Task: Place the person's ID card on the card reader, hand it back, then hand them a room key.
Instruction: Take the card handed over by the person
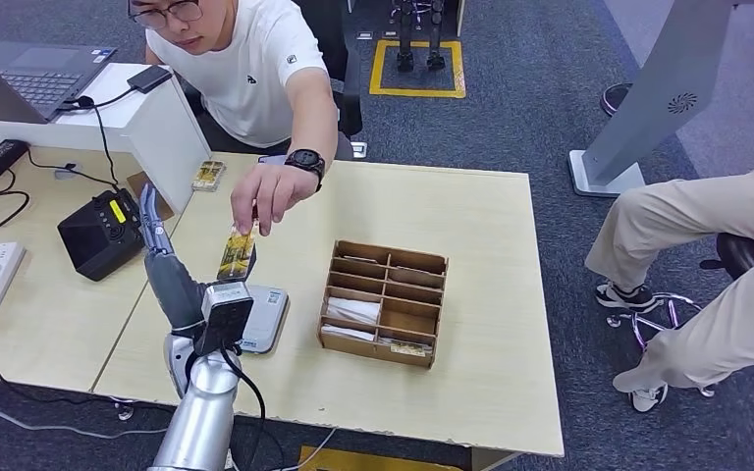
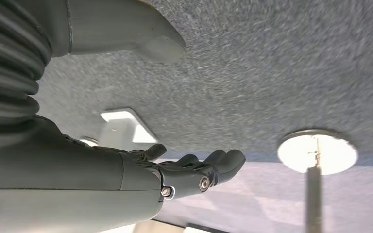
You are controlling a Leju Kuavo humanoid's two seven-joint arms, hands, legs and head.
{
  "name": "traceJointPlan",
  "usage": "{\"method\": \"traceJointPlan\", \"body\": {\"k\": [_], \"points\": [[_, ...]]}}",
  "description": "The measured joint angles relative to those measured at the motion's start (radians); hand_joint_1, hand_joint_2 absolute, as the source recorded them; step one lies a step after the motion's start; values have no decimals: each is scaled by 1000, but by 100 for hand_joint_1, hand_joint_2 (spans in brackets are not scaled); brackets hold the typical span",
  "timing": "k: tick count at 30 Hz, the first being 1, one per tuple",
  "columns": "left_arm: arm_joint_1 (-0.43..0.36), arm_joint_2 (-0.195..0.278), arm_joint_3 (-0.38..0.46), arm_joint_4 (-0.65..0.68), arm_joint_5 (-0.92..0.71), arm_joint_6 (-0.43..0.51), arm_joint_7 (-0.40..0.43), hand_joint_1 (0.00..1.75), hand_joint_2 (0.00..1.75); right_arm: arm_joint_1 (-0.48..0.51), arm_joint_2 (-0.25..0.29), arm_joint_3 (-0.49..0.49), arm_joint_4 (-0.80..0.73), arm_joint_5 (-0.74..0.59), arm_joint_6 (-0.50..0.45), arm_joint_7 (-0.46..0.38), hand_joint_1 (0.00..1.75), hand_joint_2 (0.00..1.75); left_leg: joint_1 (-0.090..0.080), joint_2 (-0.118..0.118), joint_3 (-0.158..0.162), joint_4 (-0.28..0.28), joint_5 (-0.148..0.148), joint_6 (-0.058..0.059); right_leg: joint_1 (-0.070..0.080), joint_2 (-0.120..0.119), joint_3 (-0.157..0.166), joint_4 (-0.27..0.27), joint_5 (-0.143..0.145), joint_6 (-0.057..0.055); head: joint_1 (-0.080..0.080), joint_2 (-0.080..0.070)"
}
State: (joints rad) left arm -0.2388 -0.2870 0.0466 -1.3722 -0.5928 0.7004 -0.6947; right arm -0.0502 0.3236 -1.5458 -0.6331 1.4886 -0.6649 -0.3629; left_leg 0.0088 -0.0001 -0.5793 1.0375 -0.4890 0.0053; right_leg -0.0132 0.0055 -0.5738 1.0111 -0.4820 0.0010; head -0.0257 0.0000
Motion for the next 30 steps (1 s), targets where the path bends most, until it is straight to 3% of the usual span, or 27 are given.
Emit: {"method": "traceJointPlan", "body": {"k": [7, 18, 22, 30], "points": [[-83, -24, 62, 39, -104, 0, -2, 0, 175, 3, -10, 0, 33, 9, 0, -9, 0, 175, 0, 0, 0, 0, 0, 0, 0, 0, 0, 0, 0, 0, 0, 0], [-89, -27, 67, 48, -118, 0, 0, 0, 175, 2, -10, 0, 33, -79, 0, 31, 0, 175, 0, 0, 0, 0, 0, 0, 0, 1, 0, 0, 0, 0, 0, 0], [-89, -27, 67, 48, -117, 0, -1, 175, 175, 1, -10, 0, 32, -103, 0, 26, 0, 175, 0, 0, 0, 0, 0, 0, 0, 1, 0, 0, 0, 0, 0, 0], [-88, -28, 67, 42, -151, 1, -3, 175, 175, -2, -10, 0, 30, -124, 0, 19, 0, 175, 0, 0, -1, 0, 0, 0, 0, 1, 0, 0, 0, 0, 0, 0]]}}
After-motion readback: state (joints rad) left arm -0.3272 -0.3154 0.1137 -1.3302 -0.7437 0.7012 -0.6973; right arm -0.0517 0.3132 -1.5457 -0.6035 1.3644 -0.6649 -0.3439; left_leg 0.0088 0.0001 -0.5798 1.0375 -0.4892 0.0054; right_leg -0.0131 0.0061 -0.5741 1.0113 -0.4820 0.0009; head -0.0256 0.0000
